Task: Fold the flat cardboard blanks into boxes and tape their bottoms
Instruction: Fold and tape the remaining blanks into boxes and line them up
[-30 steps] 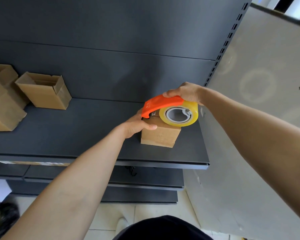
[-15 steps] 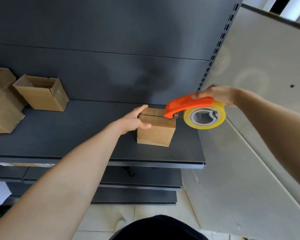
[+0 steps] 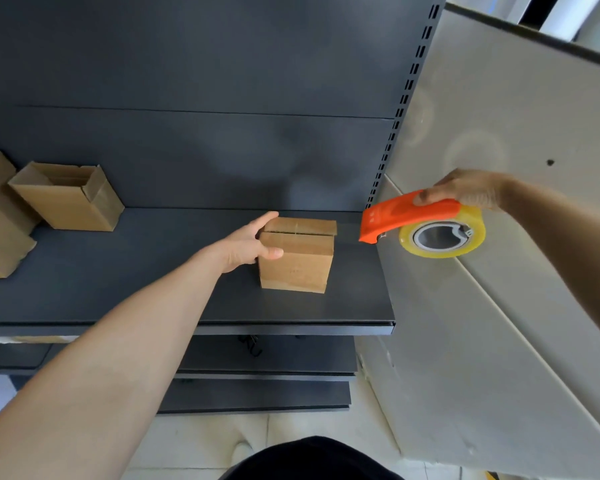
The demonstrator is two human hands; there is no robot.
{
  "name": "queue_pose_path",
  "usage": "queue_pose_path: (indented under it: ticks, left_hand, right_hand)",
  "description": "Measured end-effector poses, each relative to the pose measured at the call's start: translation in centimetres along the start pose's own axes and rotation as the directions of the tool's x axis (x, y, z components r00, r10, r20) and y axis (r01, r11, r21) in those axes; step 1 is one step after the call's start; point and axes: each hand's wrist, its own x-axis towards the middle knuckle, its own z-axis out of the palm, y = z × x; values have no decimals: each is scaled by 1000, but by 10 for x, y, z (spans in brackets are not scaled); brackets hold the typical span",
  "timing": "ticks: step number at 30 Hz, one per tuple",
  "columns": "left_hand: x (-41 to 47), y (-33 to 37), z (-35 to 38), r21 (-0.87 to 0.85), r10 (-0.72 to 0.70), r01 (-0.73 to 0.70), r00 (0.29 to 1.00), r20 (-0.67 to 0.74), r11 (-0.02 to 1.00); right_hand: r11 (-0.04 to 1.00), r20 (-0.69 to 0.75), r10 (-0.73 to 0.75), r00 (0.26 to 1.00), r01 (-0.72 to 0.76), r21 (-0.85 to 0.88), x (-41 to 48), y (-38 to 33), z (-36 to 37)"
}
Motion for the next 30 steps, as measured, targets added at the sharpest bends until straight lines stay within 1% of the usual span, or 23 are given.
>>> queue_pose_path:
  ticks: [2, 4, 17, 19, 22, 24, 28, 30]
  left_hand:
    - [-2, 1, 0, -3, -6, 6, 1000, -4, 1000]
    - [-2, 2, -1, 3, -15, 15, 1000, -2, 1000]
    - [0, 3, 2, -50, -38, 37, 999, -19, 998]
    - [3, 6, 5, -38, -66, 65, 997, -46, 997]
    - [8, 3, 19, 14, -175, 177, 981, -82, 984]
    - [11, 1, 28, -26, -155, 153, 982, -106, 988]
    - [16, 1, 33, -198, -143, 126, 987, -74, 972]
    - [17, 1, 36, -275, -151, 120, 984, -92, 954]
  right_hand:
    - [998, 5, 23, 1000, -22, -57, 8, 0, 8]
    - [997, 13, 32, 999, -31, -76, 15, 2, 15]
    - [997, 43, 16, 999, -12, -79, 40, 4, 44]
    - [997, 43, 12, 999, -9, -82, 43, 2, 48]
    - [995, 54, 14, 998, -9, -95, 45, 2, 50]
    - [996, 53, 18, 998, -14, -92, 45, 2, 50]
    - [995, 52, 20, 998, -15, -94, 45, 2, 51]
    - [995, 52, 15, 999, -10, -96, 45, 1, 52]
